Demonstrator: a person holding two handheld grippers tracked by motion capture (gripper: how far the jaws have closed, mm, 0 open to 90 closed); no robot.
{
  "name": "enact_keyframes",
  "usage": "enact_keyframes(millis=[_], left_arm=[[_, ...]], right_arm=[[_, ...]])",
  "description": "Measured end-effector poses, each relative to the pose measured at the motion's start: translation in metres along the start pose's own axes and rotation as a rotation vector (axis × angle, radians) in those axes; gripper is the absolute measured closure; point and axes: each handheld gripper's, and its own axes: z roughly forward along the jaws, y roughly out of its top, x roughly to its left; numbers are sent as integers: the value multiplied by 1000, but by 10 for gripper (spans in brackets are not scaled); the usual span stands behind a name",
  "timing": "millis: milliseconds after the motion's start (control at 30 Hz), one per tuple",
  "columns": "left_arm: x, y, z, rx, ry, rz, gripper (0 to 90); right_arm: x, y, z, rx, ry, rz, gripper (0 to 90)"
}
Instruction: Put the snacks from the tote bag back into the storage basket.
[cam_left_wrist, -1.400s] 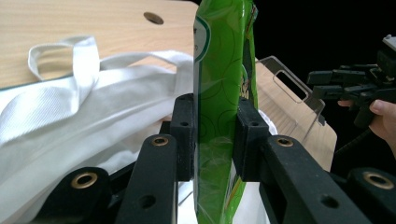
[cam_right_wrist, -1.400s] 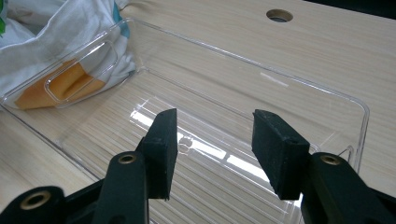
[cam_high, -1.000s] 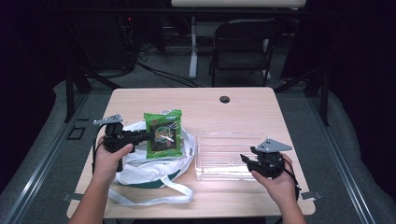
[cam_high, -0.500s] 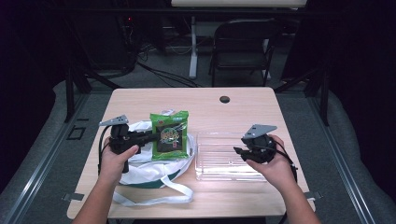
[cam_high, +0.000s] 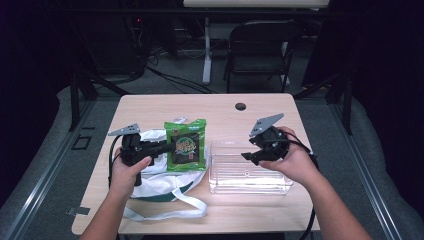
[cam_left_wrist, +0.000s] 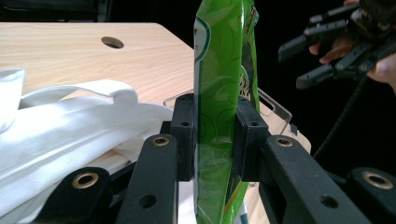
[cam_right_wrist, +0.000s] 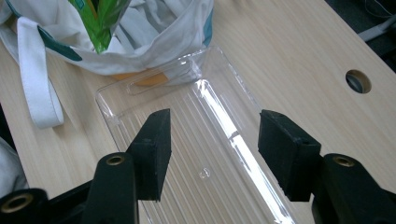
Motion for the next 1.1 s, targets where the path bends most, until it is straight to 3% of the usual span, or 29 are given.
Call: enact_keyframes(millis=[200, 400, 600, 1100], left_arm=[[-3, -1, 5, 4, -12, 7, 738], [-5, -4, 12, 16, -38, 0, 739], [-10, -4, 18, 24, -52, 9, 739], [-18, -7, 29, 56, -83, 28, 739]], right_arm=[[-4, 18, -3, 6, 34, -18, 418], [-7, 37, -2, 59, 95, -68, 408], [-6, 51, -3, 115, 106, -97, 401], [-1, 80, -6, 152, 126, -162, 383]])
